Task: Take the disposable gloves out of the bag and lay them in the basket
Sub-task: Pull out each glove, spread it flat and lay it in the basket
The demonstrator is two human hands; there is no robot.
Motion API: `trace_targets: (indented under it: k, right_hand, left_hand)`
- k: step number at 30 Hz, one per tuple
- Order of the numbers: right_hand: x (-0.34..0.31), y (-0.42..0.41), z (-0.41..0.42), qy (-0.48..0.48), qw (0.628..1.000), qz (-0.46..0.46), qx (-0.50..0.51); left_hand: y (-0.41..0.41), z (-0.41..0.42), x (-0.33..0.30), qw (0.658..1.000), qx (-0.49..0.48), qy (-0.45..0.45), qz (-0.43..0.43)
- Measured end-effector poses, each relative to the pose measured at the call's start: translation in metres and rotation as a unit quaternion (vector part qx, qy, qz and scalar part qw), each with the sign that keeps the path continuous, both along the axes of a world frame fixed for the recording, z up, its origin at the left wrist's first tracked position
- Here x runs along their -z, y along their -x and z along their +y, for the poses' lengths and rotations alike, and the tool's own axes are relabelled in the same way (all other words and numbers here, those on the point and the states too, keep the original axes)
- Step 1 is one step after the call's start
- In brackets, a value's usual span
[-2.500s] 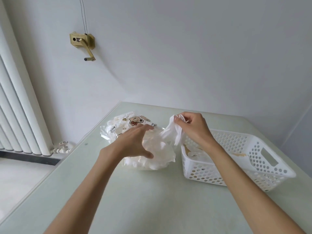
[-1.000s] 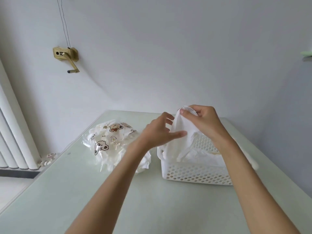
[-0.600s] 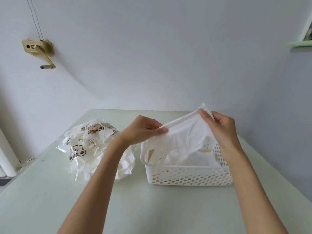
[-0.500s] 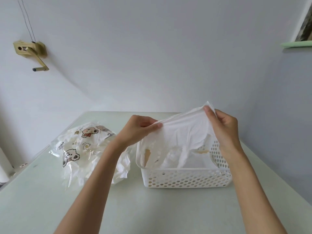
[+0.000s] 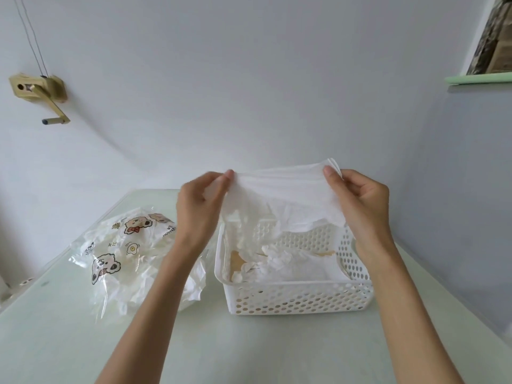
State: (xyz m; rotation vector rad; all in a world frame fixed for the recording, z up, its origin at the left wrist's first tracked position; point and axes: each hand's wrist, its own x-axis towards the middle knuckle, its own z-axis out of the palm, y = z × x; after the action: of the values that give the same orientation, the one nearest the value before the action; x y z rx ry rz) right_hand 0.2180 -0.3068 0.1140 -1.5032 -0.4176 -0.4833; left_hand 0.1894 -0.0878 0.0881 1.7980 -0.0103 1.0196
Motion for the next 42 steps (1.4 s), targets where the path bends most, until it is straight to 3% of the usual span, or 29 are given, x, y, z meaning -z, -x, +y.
trace_targets:
  k: [3, 6, 11, 15, 19, 21, 26, 28, 32, 35, 37, 40, 41, 42]
  right_hand:
    - [-0.009, 0.014, 0.009, -0.013, 0.999, 0.006, -0.033]
    - [0.000, 0.005, 0.006, 0.012, 0.998, 0.054, -0.012]
    - [0.047, -0.036, -0.020, 0.186, 0.963, 0.171, 0.089]
    - [0.062, -0.050, -0.034, 0.332, 0.913, 0.224, 0.080]
    - [0.069, -0.053, -0.035, 0.471, 0.850, 0.202, 0.121]
    - [0.072, -0.054, -0.033, 0.502, 0.832, 0.180, 0.152]
    - [0.072, -0.053, -0.032, 0.529, 0.811, 0.168, 0.187]
    - [0.070, -0.053, -0.034, 0.525, 0.812, 0.166, 0.195]
    - [0.070, -0.054, -0.035, 0.510, 0.820, 0.180, 0.186]
    - [0.065, -0.050, -0.037, 0.520, 0.815, 0.192, 0.170]
    - [0.058, -0.047, -0.037, 0.520, 0.821, 0.169, 0.166]
    - [0.053, -0.046, -0.031, 0.458, 0.873, 0.108, 0.125]
    - [0.055, -0.045, -0.028, 0.458, 0.877, 0.118, 0.087]
    - [0.059, -0.045, -0.025, 0.483, 0.863, 0.143, 0.043]
  left_hand:
    - [0.012, 0.005, -0.024, 0.998, -0.058, -0.016, -0.030]
    - [-0.002, 0.009, -0.030, 0.982, -0.094, -0.124, 0.104]
    - [-0.042, -0.004, 0.001, 0.871, -0.074, -0.404, 0.271]
    - [-0.061, -0.022, 0.015, 0.793, -0.071, -0.525, 0.302]
    - [-0.077, -0.034, 0.026, 0.722, -0.085, -0.619, 0.298]
    - [-0.081, -0.038, 0.031, 0.724, -0.081, -0.623, 0.285]
    - [-0.069, -0.038, 0.039, 0.818, -0.031, -0.512, 0.260]
    - [-0.059, -0.031, 0.040, 0.790, 0.035, -0.519, 0.325]
    - [-0.046, -0.022, 0.046, 0.670, 0.129, -0.553, 0.479]
    - [-0.042, -0.022, 0.046, 0.641, 0.137, -0.572, 0.493]
    - [-0.038, -0.023, 0.036, 0.673, 0.136, -0.554, 0.471]
    - [-0.043, -0.027, 0.027, 0.770, 0.121, -0.495, 0.385]
    - [-0.045, -0.031, 0.029, 0.777, 0.124, -0.490, 0.375]
    - [-0.046, -0.035, 0.033, 0.762, 0.133, -0.501, 0.389]
